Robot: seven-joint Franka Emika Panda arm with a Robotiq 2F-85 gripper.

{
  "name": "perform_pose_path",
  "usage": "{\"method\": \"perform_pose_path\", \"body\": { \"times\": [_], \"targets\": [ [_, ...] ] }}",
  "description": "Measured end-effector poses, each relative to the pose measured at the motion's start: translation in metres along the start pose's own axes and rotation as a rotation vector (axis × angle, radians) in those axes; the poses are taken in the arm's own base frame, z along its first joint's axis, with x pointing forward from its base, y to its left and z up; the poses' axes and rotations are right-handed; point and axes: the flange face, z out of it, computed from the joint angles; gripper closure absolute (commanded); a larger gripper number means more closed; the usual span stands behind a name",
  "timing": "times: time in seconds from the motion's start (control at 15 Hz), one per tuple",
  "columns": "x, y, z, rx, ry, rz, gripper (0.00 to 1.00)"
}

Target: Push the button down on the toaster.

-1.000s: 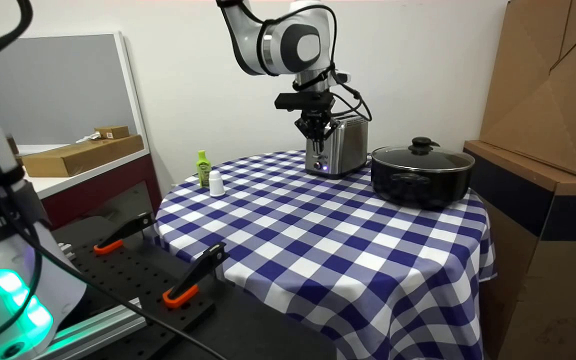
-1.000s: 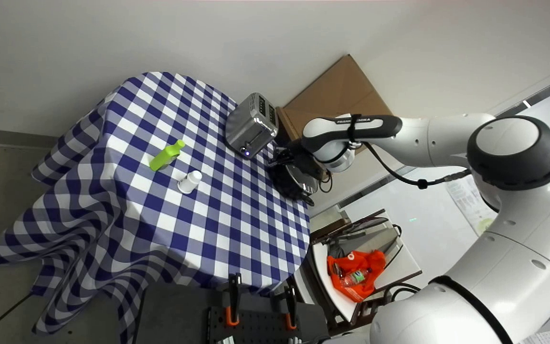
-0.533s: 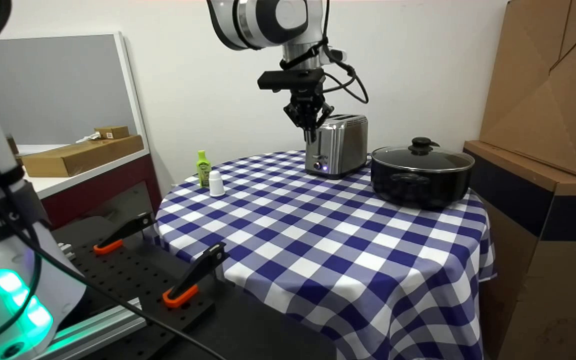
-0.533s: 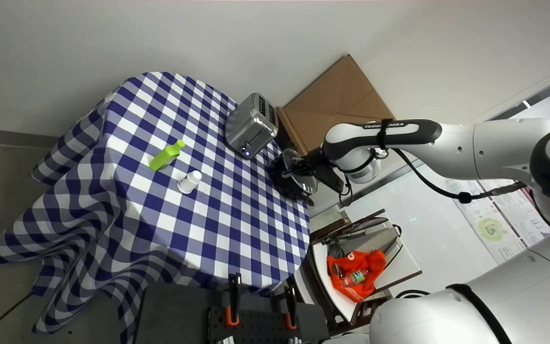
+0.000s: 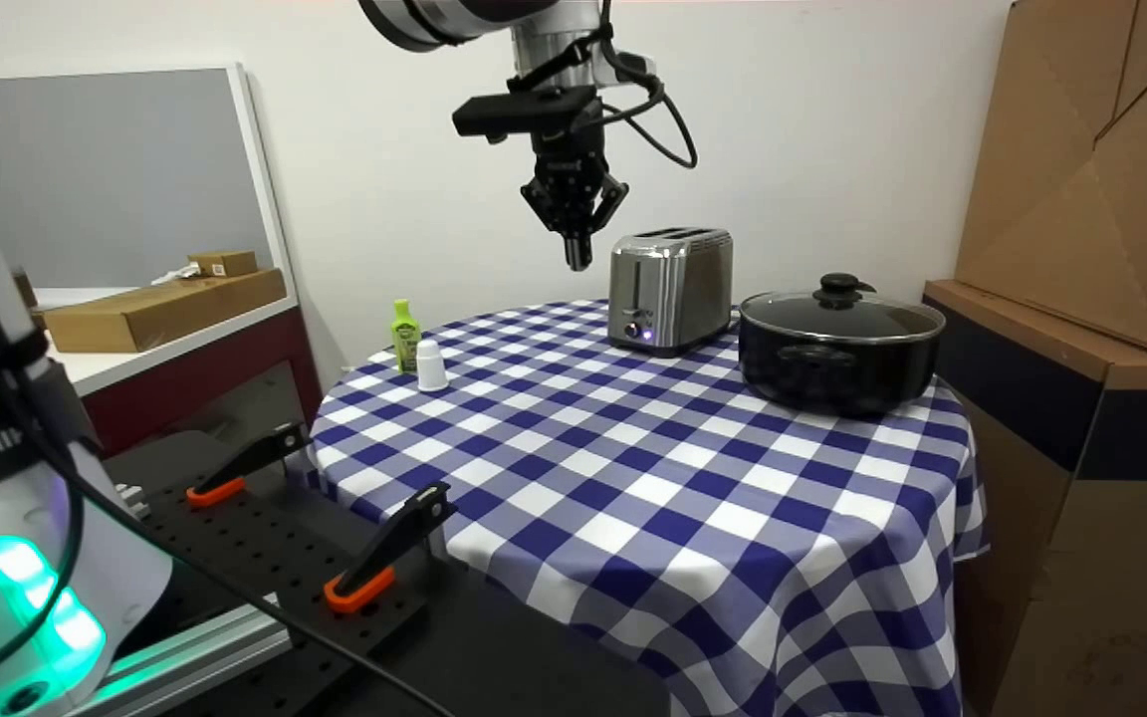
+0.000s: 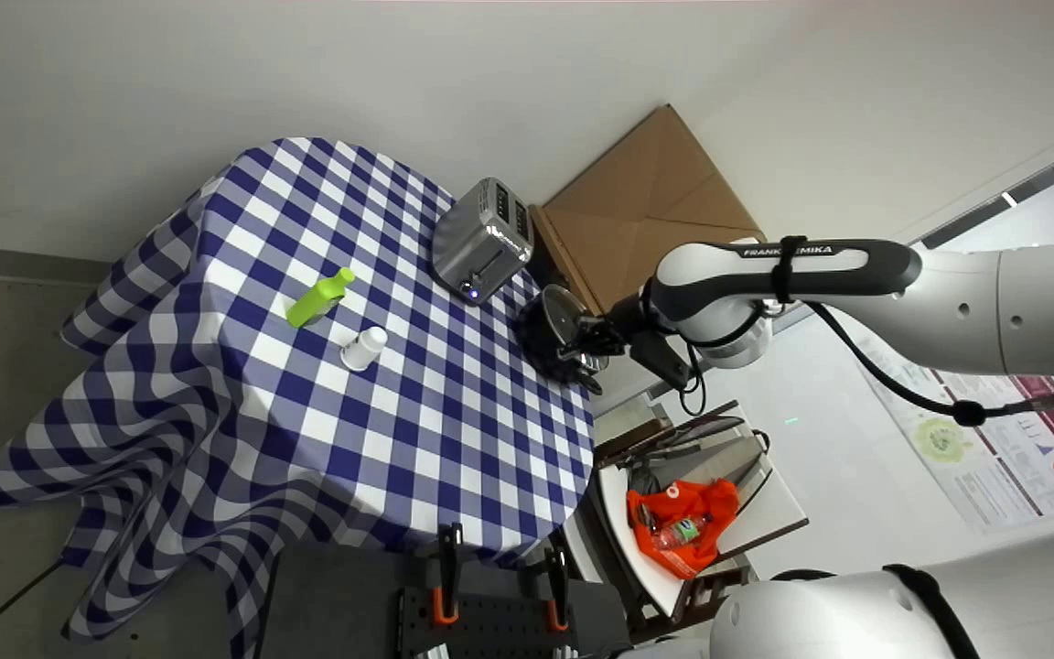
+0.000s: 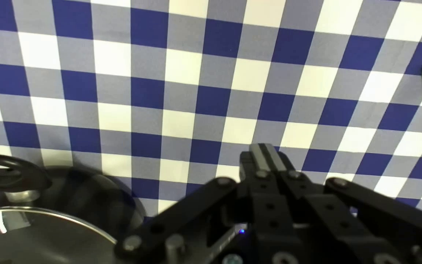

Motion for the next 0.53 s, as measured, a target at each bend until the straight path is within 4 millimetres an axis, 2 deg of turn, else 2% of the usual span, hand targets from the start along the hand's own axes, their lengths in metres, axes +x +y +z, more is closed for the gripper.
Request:
{"method": "perform_pose_path", "body": {
  "times": [0.2, 0.53],
  "targets": [
    [-0.0052, -0.0003, -0.0084, 0.0, 0.002, 0.004, 0.99],
    [-0.0067, -0.0008, -0.0071, 0.001, -0.001, 0.003, 0.99]
  ]
}}
